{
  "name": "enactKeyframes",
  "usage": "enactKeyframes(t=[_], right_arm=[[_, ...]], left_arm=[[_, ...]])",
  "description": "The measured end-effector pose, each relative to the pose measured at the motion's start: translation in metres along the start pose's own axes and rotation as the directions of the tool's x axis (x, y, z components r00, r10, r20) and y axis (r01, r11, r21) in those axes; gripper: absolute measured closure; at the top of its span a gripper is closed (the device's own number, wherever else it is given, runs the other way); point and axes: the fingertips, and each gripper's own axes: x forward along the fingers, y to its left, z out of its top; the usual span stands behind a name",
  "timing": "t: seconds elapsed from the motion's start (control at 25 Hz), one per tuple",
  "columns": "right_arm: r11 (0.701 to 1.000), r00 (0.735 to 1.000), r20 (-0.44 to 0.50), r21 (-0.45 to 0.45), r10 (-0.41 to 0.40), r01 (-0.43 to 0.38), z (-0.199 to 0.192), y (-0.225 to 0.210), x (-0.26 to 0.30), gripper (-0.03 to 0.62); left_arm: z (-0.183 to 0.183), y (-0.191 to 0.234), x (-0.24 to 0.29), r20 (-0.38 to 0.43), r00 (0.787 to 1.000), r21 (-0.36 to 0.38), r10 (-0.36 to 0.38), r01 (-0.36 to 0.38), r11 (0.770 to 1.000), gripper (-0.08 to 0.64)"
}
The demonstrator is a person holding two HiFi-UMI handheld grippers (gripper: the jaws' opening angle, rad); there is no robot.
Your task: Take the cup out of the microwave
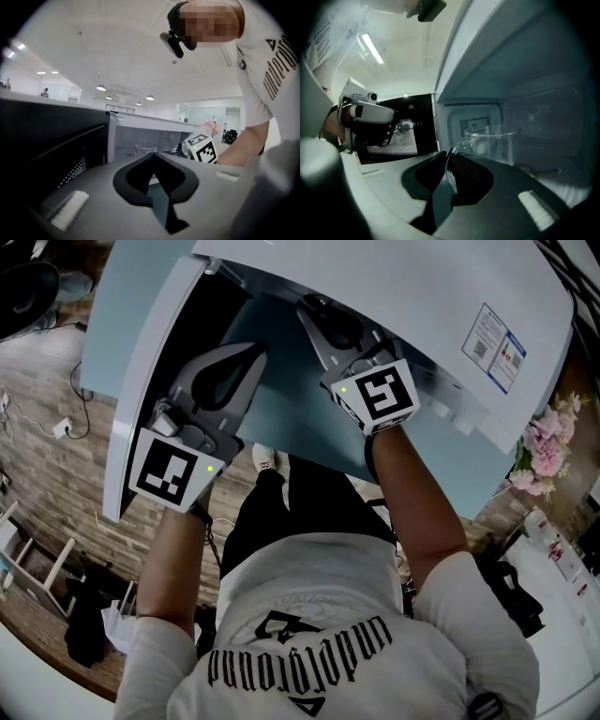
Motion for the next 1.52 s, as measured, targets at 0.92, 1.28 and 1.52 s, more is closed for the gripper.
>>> enactKeyframes(t=[0.92,1.28,1.52], right_arm=[[0.998,0.998,-0.016,0.015,-0.056,0.057,-0.006,0.059,-0.061,0.554],[0.994,0.993,0.049,-0.021,-0.109,0.11,0.035,0.121,-0.099,0.555],[0.99,0.989,0.073,-0.051,-0.126,0.13,0.072,0.168,-0.129,0.555]], left_arm=[[0.014,-0.048,-0.036,0.024,0.996,0.064,-0.081,0.08,0.995,0.511],[0.028,-0.08,-0.109,0.043,0.993,0.09,-0.11,0.106,0.99,0.511],[0.044,-0.102,-0.168,0.073,0.99,0.114,-0.123,0.114,0.987,0.511]])
